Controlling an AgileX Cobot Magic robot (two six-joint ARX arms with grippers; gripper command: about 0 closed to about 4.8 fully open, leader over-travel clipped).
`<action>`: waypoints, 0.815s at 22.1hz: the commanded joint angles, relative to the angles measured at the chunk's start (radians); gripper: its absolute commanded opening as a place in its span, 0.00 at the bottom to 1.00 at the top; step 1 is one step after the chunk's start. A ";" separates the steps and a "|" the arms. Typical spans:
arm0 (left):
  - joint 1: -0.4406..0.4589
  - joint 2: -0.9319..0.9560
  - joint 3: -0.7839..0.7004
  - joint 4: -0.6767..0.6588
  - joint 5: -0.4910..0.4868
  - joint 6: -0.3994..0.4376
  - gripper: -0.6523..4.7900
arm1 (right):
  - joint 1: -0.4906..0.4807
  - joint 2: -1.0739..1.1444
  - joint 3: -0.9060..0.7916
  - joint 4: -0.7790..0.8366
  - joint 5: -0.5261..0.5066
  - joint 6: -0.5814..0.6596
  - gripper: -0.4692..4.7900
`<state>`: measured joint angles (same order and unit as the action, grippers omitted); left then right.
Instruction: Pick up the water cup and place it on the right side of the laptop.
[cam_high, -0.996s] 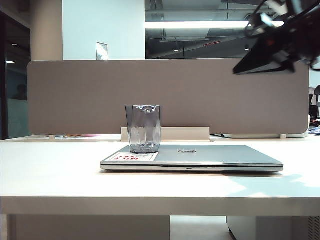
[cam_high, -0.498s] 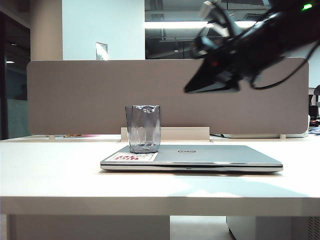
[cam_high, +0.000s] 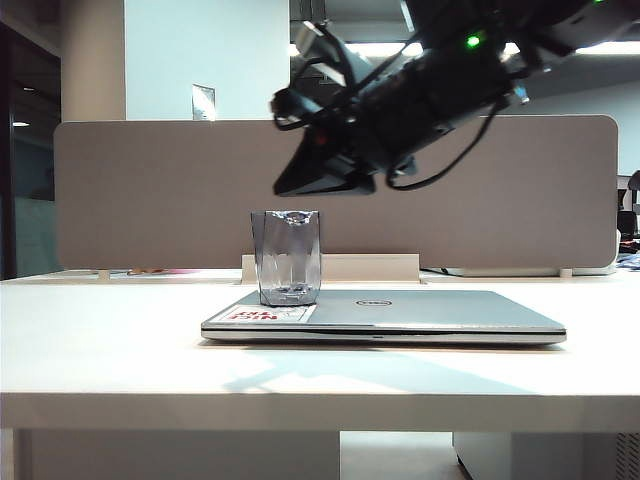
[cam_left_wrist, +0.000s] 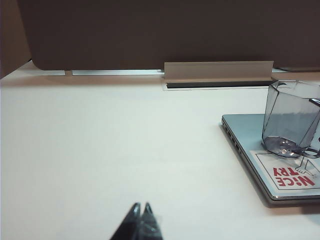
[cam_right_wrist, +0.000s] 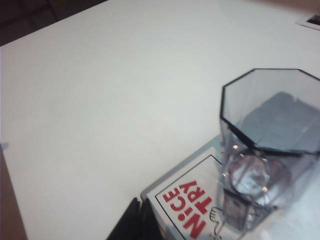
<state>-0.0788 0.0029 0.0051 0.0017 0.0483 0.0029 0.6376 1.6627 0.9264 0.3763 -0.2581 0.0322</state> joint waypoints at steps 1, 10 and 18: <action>-0.001 0.001 0.004 0.006 -0.002 -0.003 0.11 | 0.013 0.035 0.036 0.008 0.005 0.002 0.07; -0.001 0.001 0.004 0.006 -0.001 -0.003 0.11 | 0.023 0.146 0.114 0.010 0.064 0.043 0.07; -0.001 0.001 0.004 0.007 -0.001 -0.003 0.11 | 0.022 0.160 0.121 0.010 0.188 0.043 0.07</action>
<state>-0.0788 0.0029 0.0051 0.0002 0.0486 0.0029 0.6598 1.8263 1.0428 0.3752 -0.0967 0.0711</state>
